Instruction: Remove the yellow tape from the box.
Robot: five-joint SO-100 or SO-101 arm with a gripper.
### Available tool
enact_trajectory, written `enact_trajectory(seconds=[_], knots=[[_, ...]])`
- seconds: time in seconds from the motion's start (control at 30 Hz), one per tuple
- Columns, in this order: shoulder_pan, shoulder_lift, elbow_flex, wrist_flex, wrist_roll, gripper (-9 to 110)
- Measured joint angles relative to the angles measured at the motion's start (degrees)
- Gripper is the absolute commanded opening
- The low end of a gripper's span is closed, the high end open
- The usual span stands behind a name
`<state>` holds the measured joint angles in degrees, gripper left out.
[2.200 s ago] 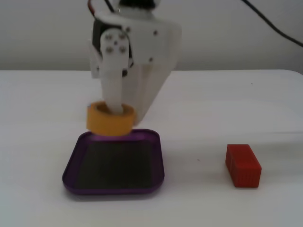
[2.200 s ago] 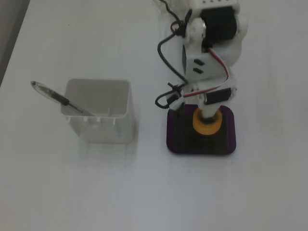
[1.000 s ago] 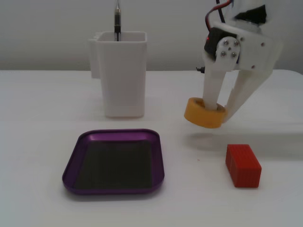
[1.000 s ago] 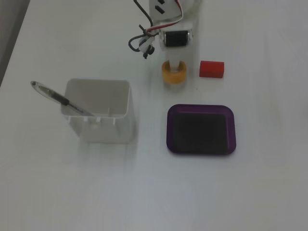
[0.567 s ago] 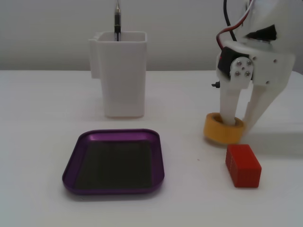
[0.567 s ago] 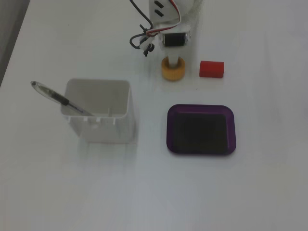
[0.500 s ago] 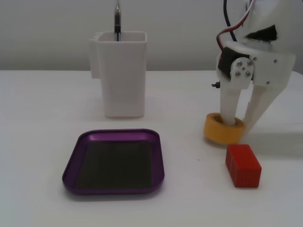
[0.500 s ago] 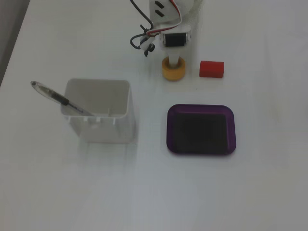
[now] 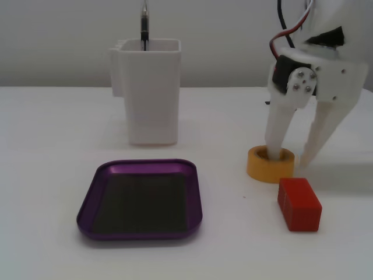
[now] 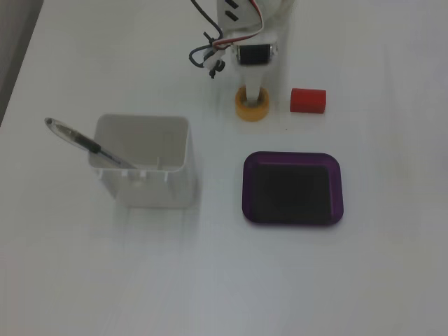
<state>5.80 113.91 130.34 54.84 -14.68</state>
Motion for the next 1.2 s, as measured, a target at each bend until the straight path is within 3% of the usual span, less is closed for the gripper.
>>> enact_trajectory(seconds=[0.2,0.47,0.87,1.2], knots=[[0.09,8.09,-6.68,10.63,0.0,11],[0.09,32.52,-7.56,17.23,0.0,11],[0.26,78.13,23.29,19.42,1.14,11],[0.0,78.05,29.79,19.86,15.29,11]])
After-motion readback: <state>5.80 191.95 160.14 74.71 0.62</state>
